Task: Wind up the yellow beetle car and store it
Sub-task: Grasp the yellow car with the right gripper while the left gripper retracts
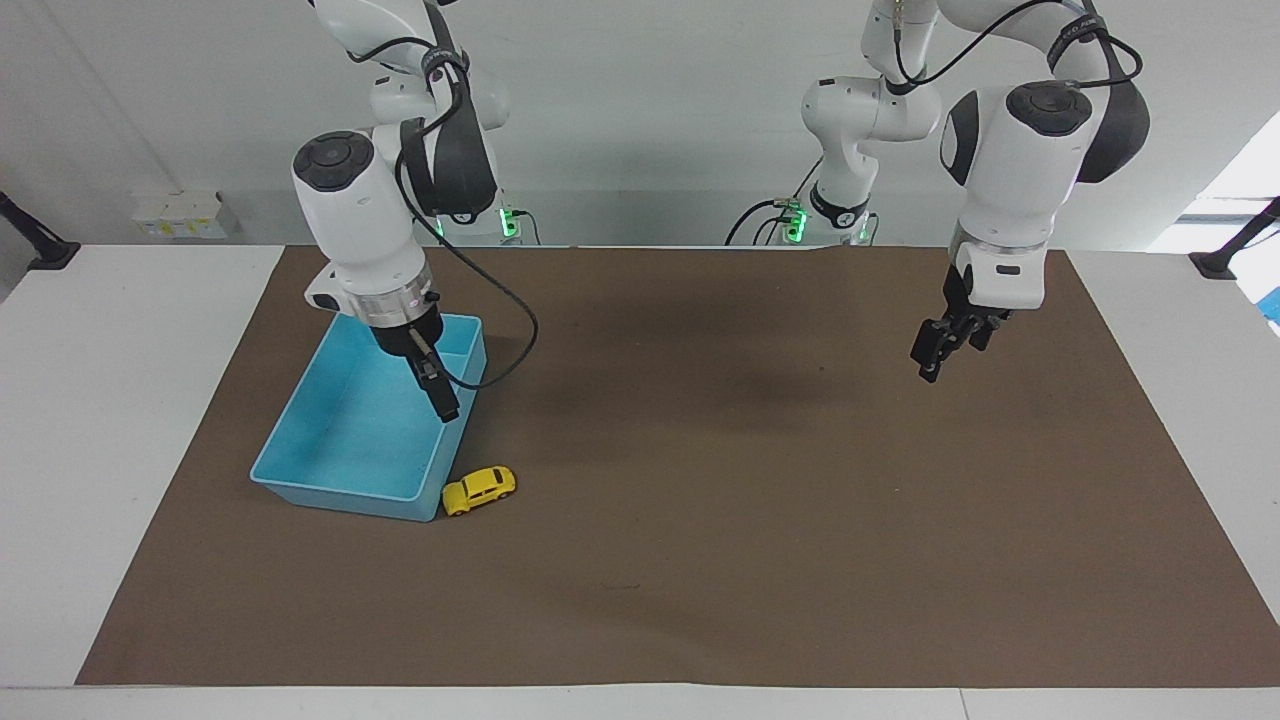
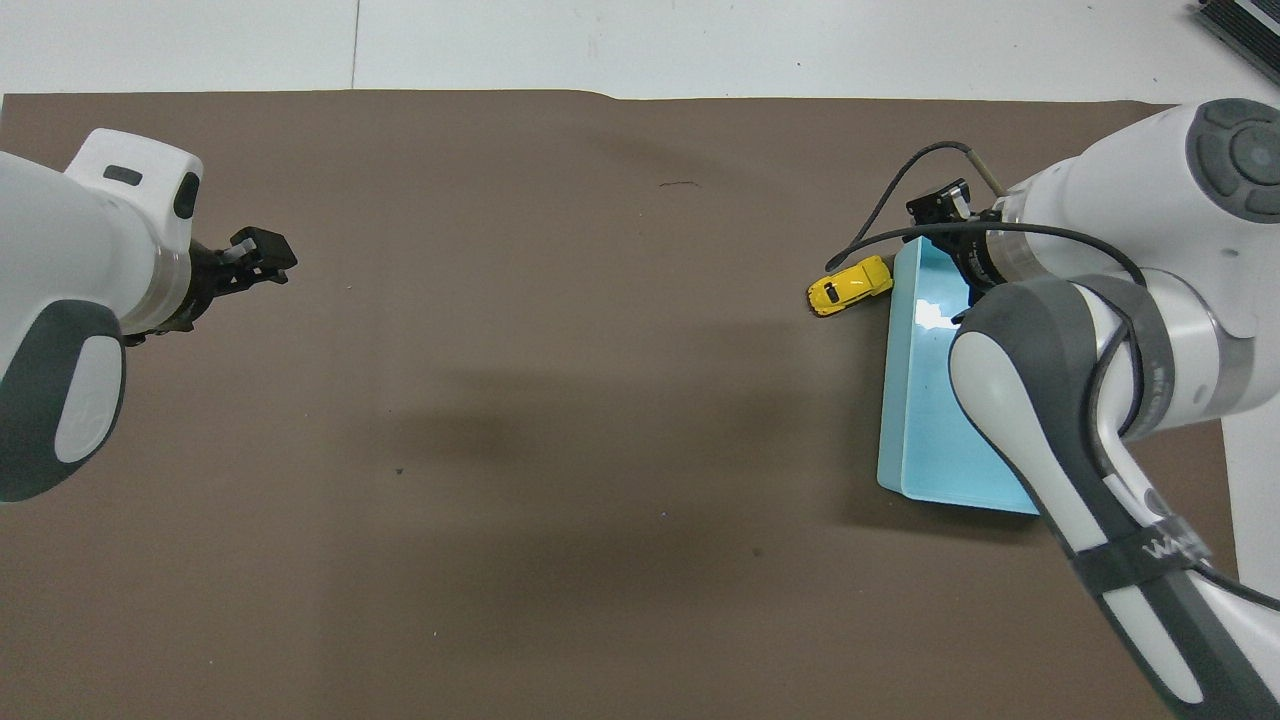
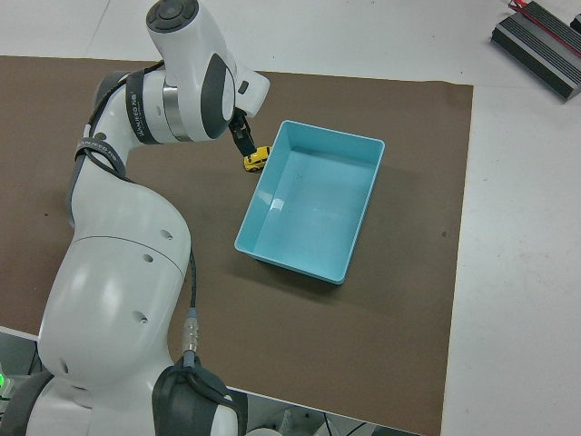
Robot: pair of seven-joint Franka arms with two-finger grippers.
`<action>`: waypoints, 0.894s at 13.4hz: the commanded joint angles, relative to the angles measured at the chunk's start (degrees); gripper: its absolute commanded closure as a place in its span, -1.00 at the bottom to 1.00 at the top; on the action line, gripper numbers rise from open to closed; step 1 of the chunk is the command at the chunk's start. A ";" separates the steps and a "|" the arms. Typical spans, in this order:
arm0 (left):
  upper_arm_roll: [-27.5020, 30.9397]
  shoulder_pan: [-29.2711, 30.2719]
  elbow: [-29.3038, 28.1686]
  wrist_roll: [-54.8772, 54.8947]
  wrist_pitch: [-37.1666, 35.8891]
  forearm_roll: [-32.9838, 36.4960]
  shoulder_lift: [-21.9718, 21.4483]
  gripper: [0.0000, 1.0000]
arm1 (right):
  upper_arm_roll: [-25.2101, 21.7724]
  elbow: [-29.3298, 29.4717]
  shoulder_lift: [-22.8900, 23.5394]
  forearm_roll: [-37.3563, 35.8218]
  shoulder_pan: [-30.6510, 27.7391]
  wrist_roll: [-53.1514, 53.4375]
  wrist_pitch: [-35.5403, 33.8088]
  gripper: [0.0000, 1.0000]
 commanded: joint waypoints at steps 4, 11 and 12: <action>-0.36 2.57 0.23 18.36 -4.94 -5.05 -3.31 -1.00 | 0.14 0.37 3.27 -1.08 3.48 15.21 4.33 -1.00; -0.19 7.76 1.19 33.29 -11.51 -7.52 -8.14 -1.00 | 0.14 0.37 4.59 -3.36 4.88 26.38 6.36 -1.00; -0.10 8.37 2.67 35.76 -14.14 -7.52 -8.41 -1.00 | 0.14 0.63 5.38 -4.76 5.33 28.93 6.45 -1.00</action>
